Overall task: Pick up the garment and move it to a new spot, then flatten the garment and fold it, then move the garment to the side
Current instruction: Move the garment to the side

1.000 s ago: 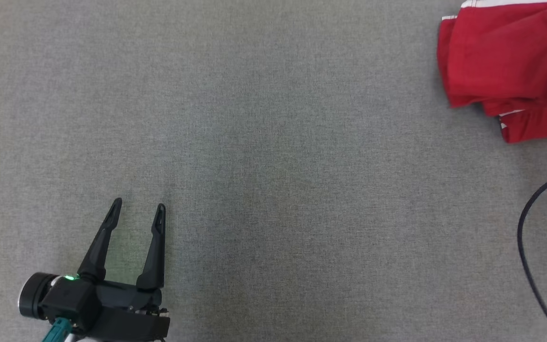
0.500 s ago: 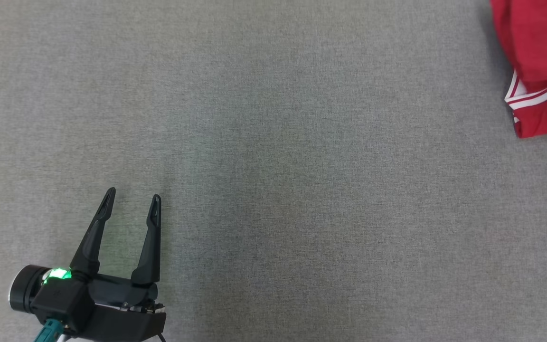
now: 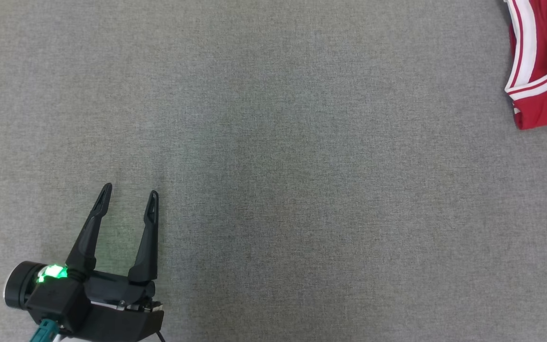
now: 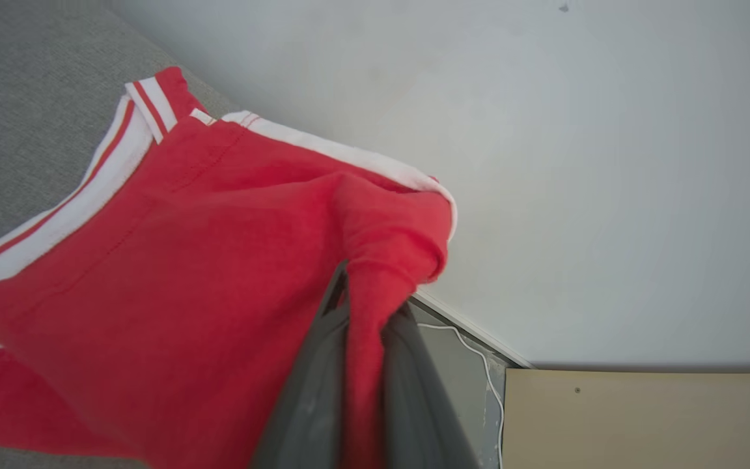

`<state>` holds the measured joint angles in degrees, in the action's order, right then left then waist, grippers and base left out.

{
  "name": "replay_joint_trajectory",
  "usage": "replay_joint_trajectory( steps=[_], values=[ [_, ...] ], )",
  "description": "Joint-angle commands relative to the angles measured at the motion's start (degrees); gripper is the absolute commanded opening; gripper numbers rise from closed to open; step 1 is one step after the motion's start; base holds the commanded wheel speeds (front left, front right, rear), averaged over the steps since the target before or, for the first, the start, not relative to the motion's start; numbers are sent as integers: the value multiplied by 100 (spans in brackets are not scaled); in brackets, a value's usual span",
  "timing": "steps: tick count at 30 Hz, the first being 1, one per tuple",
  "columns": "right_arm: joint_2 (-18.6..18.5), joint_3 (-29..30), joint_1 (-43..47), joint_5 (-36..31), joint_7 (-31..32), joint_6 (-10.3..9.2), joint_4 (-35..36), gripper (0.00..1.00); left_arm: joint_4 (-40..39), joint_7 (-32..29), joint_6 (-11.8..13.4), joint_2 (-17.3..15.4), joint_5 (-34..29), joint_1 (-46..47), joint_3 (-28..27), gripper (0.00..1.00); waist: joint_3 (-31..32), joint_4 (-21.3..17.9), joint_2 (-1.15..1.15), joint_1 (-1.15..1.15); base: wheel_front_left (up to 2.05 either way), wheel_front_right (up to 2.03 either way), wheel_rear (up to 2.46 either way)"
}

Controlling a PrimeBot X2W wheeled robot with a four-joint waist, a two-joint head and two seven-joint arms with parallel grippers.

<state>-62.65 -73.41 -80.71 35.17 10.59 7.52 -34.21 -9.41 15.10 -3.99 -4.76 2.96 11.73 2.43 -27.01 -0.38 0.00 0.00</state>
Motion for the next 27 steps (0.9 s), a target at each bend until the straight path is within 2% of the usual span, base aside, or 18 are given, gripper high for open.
replay_joint_trajectory(
  steps=[1, 4, 14, 15, 16, 17, 27],
  values=[
    [-24, -8, -48, 39, -56, -8, 78, 0, -23, 5, -3, -13, -65, 4, -2, 100, -8, -5, 0, 0, 0, 0, 0],
    [-93, -7, -7, -145, -185, -8, 284, 0, -58, 5, 6, 0, -74, -16, 23, 100, -34, -7, 0, 0, 0, 0, 0],
    [-9, -8, -64, -388, 62, -8, 109, 0, -32, 5, 25, 15, -71, 16, 28, 100, -66, 18, 0, 0, 0, 0, 0],
    [-2, -8, -59, -389, 73, -8, 104, 31, -27, 5, 29, 19, -64, 15, 31, 100, -62, 22, 0, 0, 0, 0, 0],
    [-2, -8, -50, -464, 73, -8, 105, 68, -21, 5, 29, 22, -58, 13, 34, 100, -57, 27, 0, 0, 0, 0, 0],
    [2, -8, -47, -481, 78, -8, 90, 100, -15, 5, 31, 25, -53, 14, 36, 100, -51, 32, 0, 0, 0, 0, 0],
    [-20, -8, -103, -612, 291, -8, -13, 100, 29, 5, 56, 59, 13, -26, 32, 100, 83, 66, 0, 0, 0, 0, 0]
  ],
)
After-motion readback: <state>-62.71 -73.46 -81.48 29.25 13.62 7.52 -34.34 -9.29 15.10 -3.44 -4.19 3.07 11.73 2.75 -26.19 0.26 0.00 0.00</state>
